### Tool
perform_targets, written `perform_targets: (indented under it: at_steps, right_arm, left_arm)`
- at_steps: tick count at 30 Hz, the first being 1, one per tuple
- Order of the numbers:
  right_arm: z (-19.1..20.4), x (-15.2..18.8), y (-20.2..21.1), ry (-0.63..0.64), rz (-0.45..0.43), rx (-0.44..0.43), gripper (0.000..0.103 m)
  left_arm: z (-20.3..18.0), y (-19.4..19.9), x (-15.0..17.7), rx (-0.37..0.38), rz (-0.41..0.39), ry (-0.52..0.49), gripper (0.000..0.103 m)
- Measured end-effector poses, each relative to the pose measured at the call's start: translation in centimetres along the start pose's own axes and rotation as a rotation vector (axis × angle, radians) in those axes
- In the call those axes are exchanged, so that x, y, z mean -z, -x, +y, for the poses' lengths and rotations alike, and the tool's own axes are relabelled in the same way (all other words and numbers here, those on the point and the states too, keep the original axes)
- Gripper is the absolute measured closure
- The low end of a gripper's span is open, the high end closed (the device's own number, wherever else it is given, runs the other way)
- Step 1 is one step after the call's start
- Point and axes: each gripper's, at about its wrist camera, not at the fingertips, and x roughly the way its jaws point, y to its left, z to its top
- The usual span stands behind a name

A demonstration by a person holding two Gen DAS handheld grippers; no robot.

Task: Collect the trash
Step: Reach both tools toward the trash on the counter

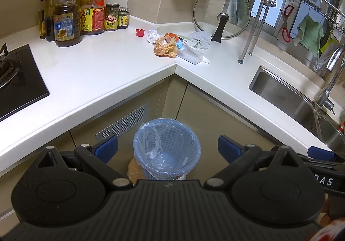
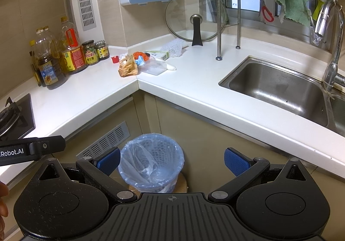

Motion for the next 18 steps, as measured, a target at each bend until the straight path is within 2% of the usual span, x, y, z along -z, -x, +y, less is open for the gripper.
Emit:
perform_targets:
  at_steps: [9, 14, 18]
  right_arm:
    - [1.7, -1.3, -1.4, -0.016, -0.051, -0.008, 0.001]
    - [2.0, -2.9, -2.5, -0.022, -0.079, -0.004, 0.001]
    - [1.3, -4.8, -4.8, -0.022, -0.083, -0.009, 0.001]
  left_arm:
    - [3.0, -0.5, -2.6, 0.037, -0.024, 0.028, 0.005]
    - [4.5, -2.3, -4.6, 0.072, -0.023, 0.04, 0.005]
    - [4.4, -4.4, -6.2, 0.075, -0.057, 0.028, 0.005]
